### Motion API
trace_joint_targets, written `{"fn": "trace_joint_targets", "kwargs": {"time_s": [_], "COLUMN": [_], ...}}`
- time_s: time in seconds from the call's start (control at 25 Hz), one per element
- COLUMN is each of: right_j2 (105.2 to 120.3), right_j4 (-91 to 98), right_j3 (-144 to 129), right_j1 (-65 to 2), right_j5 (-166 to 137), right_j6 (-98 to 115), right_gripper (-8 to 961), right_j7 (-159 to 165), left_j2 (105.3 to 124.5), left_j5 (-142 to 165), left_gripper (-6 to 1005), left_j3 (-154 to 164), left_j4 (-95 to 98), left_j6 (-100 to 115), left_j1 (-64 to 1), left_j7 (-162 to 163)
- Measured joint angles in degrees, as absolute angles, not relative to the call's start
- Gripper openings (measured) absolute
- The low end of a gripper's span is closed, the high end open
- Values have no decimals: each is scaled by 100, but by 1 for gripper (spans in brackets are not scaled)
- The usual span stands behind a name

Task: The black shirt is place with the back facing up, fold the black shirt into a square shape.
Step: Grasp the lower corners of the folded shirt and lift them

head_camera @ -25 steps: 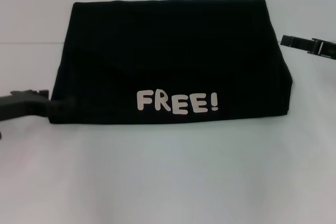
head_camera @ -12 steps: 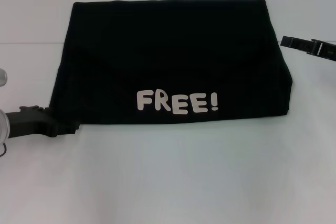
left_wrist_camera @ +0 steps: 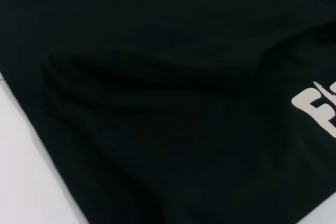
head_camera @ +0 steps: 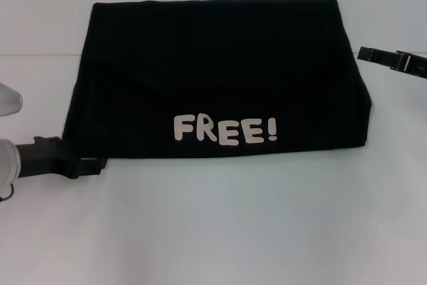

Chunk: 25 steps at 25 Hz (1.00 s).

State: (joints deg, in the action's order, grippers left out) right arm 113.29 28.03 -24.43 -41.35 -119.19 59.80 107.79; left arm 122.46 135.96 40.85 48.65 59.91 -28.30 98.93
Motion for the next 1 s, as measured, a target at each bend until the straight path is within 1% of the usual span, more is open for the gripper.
{"fn": "trace_joint_targets", "kwargs": {"time_s": [0.08, 0.32, 0.76, 0.88, 1.0], "right_j2": [11329, 11329, 11329, 11319, 11251], "right_j4": [2803, 2803, 2803, 2803, 2806], "right_j3": [-2442, -2429, -2434, -2454, -2576], "right_j1": [-4124, -4098, -4069, -4067, -4056], "right_j5": [-11919, -11918, -11922, -11981, -12257], "right_j6": [5980, 5981, 5986, 5994, 6079], "right_gripper": [731, 731, 730, 729, 729], "right_j7": [10776, 10759, 10749, 10768, 10937], "left_j2": [12235, 12209, 12199, 12199, 12200], "left_j5": [13594, 13593, 13598, 13605, 13618], "left_gripper": [824, 616, 374, 167, 66], "left_j3": [4076, 4060, 4079, 4101, 4100], "left_j4": [4843, 4823, 4808, 4800, 4827], "left_j6": [5889, 5811, 5701, 5643, 5636], "left_j1": [-2839, -2855, -2875, -2881, -2883], "left_j7": [9893, 9895, 9894, 9886, 9885]}}
